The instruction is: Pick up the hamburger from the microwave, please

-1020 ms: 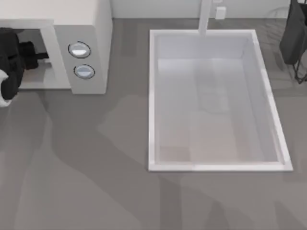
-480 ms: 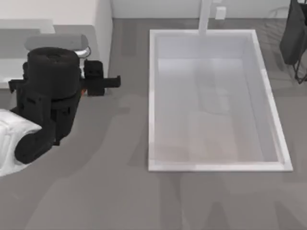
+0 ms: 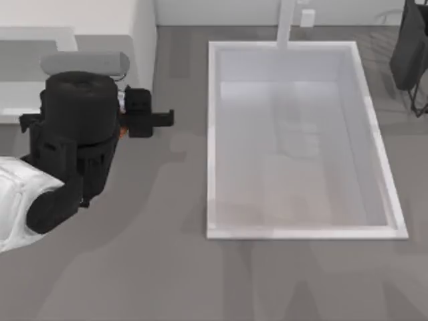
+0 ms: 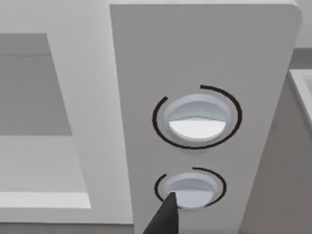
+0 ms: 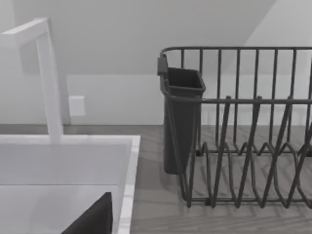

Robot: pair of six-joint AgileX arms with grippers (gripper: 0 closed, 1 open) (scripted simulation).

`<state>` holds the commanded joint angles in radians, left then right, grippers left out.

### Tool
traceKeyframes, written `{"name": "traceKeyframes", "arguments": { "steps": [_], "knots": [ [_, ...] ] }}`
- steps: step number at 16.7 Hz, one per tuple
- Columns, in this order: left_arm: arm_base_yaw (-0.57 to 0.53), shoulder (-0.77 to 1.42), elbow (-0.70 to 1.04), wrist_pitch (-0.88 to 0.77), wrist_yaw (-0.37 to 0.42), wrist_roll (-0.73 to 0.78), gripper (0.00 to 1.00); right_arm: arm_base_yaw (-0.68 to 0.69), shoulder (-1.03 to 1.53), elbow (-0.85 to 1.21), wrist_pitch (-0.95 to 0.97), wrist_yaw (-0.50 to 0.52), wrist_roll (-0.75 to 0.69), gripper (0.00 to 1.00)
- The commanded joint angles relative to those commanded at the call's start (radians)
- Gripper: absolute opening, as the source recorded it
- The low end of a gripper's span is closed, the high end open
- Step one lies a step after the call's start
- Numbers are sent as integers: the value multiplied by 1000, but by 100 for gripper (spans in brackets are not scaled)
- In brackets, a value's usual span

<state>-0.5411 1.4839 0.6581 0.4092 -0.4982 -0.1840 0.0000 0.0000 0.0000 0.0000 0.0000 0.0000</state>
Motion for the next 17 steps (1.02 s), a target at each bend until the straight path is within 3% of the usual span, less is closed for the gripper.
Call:
{"name": "traceKeyframes", "arguments": {
  "steps": [3,10,17],
  "knots": [
    [-8,114,-31,131,-2,-1,0,0,0,0,0,0,0,100],
    [-20,437,-141,623,5,-2,0,0,0,0,0,0,0,100],
    [-20,526,-179,729,10,0,0,0,0,0,0,0,0,100]
  ]
}}
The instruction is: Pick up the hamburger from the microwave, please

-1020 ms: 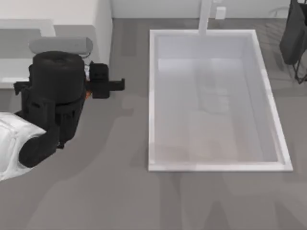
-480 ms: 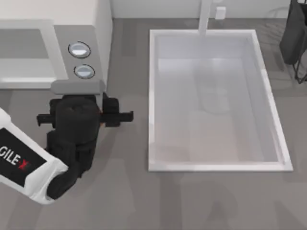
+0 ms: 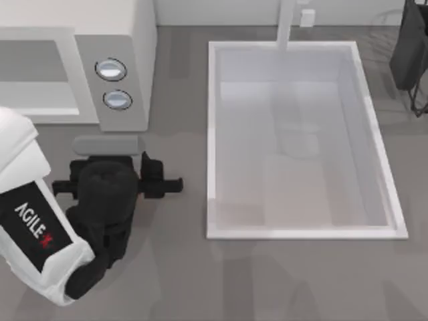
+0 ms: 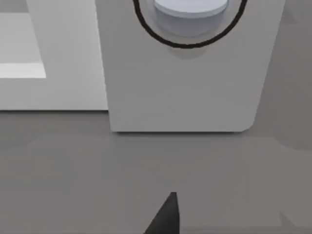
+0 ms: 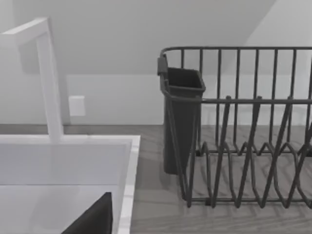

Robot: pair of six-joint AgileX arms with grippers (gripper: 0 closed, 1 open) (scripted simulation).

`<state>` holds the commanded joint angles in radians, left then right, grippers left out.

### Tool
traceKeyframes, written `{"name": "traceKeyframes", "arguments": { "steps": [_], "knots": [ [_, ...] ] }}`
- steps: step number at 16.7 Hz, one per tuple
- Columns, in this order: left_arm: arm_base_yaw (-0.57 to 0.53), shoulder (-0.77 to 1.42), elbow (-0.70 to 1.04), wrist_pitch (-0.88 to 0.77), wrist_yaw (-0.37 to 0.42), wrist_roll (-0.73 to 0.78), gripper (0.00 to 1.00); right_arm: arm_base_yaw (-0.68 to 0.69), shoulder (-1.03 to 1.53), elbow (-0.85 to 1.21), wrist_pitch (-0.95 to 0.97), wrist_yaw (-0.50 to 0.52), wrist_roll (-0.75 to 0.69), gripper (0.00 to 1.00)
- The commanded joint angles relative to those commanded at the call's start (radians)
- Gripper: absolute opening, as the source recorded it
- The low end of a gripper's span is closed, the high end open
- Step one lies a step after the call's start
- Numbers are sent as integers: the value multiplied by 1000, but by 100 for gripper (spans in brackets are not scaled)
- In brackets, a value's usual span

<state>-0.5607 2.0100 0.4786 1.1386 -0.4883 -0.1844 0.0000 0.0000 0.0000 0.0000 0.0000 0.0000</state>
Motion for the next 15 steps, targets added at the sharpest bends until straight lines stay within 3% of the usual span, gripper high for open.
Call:
{"name": "traceKeyframes", "arguments": {
  "steps": [1,14,15],
  "knots": [
    [0,0,0,0,0,0,0,0,0,0,0,0,0,100],
    [0,0,0,0,0,0,98,0,0,0,0,0,0,100],
    [0,0,0,0,0,0,100,0,0,0,0,0,0,100]
  ]
}}
